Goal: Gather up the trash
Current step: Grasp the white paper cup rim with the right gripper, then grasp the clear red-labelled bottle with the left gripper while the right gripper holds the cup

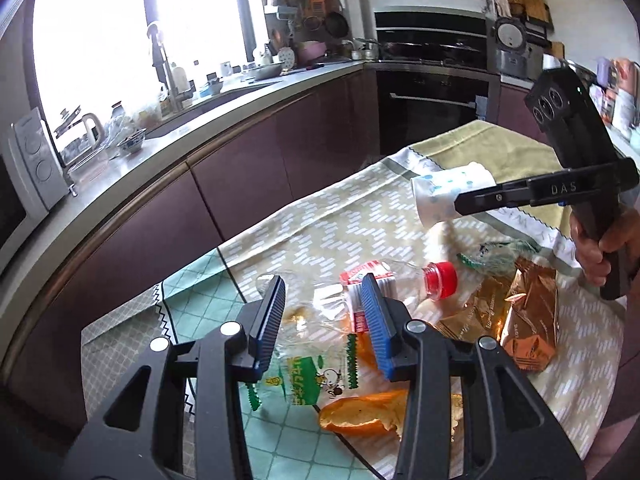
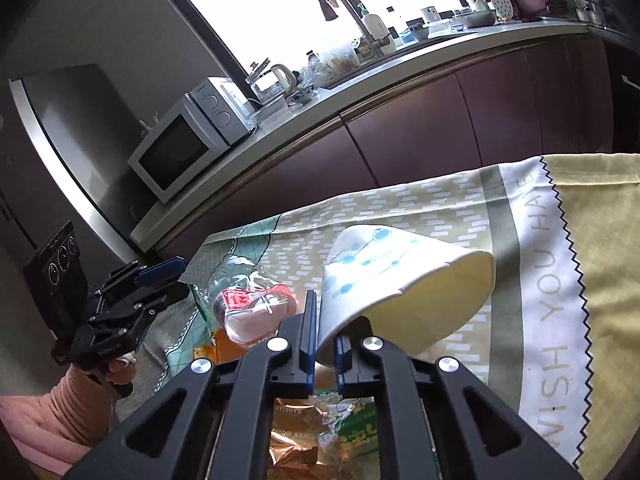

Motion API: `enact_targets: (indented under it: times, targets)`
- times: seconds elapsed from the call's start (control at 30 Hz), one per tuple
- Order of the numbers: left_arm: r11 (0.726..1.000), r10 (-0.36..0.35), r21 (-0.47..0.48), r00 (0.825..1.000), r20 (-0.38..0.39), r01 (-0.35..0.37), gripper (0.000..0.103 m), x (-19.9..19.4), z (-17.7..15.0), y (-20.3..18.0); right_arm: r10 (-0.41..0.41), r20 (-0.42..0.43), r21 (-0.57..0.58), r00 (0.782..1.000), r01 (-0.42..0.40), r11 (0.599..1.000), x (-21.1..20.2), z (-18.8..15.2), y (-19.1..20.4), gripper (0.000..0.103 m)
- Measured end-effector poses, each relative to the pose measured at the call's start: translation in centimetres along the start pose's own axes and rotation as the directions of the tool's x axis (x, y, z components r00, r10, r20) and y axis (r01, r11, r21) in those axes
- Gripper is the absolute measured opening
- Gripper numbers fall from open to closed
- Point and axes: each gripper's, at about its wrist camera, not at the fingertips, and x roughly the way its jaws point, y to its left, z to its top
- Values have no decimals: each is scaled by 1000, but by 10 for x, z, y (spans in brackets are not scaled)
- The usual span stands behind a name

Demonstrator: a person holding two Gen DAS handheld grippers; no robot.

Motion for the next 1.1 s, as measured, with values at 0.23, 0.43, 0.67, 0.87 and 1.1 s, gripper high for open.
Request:
enact_targets:
  times: [0.23, 0.43, 0.67, 0.87, 1.1]
  targets:
    - [981, -18, -191, 998, -55, 7, 44, 17, -6, 40, -24, -38, -48, 999, 22, 999, 6, -12, 15, 6]
    - [949, -122, -302, 990, -77, 93, 51, 33, -19, 60, -60, -84, -108, 995, 50, 993, 21, -24, 30, 7]
    - [973, -140, -196, 986, -90, 121, 56, 31, -22, 30, -93, -110, -128, 990, 79, 989, 22, -35, 35, 6]
    - [972, -174, -175, 980, -94, 156, 56, 23, -27, 12, -76, -116, -166, 990, 56, 984, 26, -41, 51, 6]
    - [939, -232, -285, 967, -105, 194, 56, 38, -19, 24, -61, -96, -157, 993, 46, 987, 23, -40, 55, 6]
